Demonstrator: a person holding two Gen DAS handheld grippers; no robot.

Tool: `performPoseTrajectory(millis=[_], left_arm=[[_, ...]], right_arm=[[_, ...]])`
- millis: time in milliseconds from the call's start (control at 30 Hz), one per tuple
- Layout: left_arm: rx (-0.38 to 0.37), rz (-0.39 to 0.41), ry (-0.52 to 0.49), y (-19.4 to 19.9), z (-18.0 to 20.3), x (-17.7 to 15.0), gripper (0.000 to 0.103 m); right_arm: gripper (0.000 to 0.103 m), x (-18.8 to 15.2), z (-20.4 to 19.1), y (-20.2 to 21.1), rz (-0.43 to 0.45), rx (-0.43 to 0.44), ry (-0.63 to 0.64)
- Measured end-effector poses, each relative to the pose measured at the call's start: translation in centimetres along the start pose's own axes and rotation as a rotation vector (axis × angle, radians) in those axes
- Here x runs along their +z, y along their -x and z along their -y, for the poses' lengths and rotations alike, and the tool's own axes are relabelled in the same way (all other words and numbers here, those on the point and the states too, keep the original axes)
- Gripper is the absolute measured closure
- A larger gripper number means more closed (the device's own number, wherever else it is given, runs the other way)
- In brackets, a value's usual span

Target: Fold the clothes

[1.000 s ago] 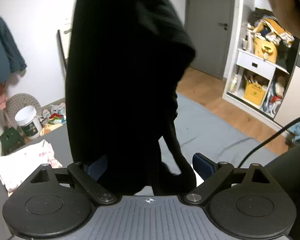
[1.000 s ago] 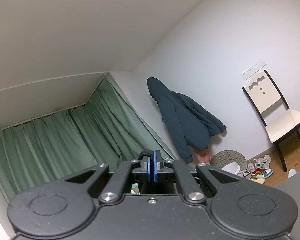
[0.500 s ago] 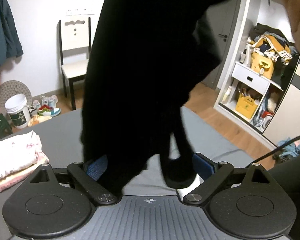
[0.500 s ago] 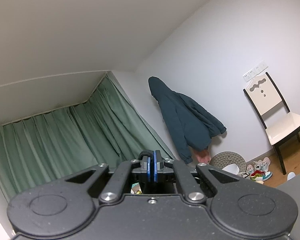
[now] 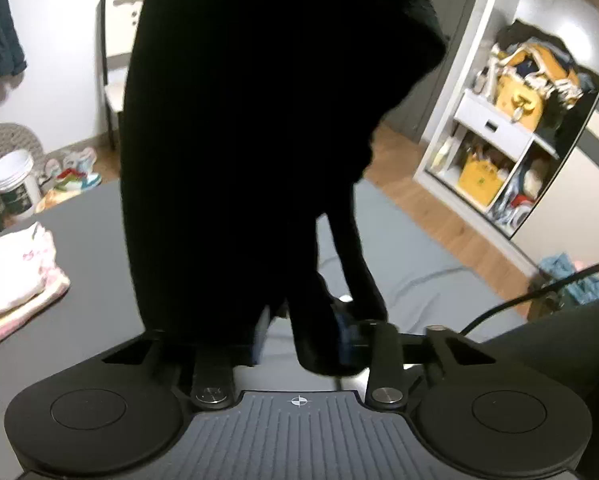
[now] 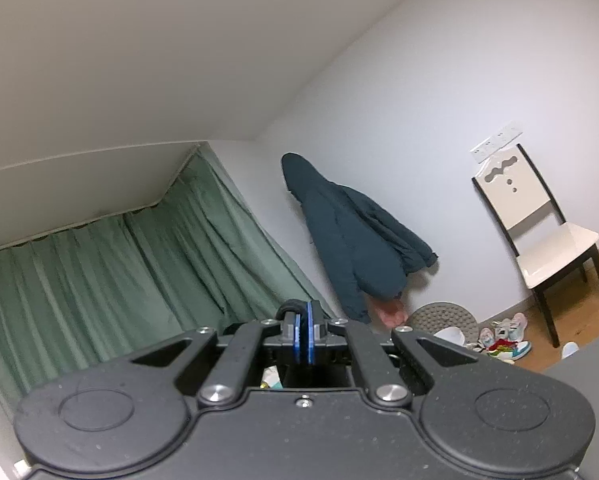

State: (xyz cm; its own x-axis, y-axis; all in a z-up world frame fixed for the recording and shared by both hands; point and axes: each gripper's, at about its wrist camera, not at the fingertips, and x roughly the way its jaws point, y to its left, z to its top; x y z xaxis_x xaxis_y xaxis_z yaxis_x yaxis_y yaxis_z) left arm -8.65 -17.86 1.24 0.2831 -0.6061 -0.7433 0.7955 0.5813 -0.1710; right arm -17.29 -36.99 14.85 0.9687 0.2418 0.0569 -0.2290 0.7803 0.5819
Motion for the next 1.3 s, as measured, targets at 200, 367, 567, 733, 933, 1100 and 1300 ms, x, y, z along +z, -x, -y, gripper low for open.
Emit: performPoseTrajectory(millis=[200, 367, 567, 733, 933, 1100, 1300], left_arm=[[0.082, -0.089, 0.021, 0.0, -2.3, -2.1, 0.099], [0.187, -0.068, 0.052, 1.9, -5.2, -3.2, 0.100], [0.315, 0.014, 0.157, 5.3, -8.7, -3.2, 0.100], [0.453, 0.099, 0.152, 8.1, -11.6, -3.2, 0.100], [0.598, 0.225, 0.083, 11.2, -11.7, -2.4, 0.100], [0.647, 0.304, 0.011, 13.6, -9.7, -1.9, 0.100], [0.658, 0.381, -0.112, 16.1, -6.6, -2.2, 0.100]], right_arm=[[0.098, 0.1, 1.2, 0.0, -0.004, -0.044, -0.021], [0.098, 0.2, 2.1, 0.2, -0.006, -0.086, -0.023], [0.098, 0.2, 3.2, 0.8, -0.031, -0.161, 0.025], [0.098, -0.2, 3.9, 1.3, -0.106, -0.244, 0.118], [0.098, -2.4, 3.3, 1.8, -0.247, -0.377, 0.389], [0.098, -5.2, 1.5, 3.0, -0.345, -0.418, 0.656], [0.098, -6.5, -0.4, 6.0, -0.353, -0.353, 0.783]])
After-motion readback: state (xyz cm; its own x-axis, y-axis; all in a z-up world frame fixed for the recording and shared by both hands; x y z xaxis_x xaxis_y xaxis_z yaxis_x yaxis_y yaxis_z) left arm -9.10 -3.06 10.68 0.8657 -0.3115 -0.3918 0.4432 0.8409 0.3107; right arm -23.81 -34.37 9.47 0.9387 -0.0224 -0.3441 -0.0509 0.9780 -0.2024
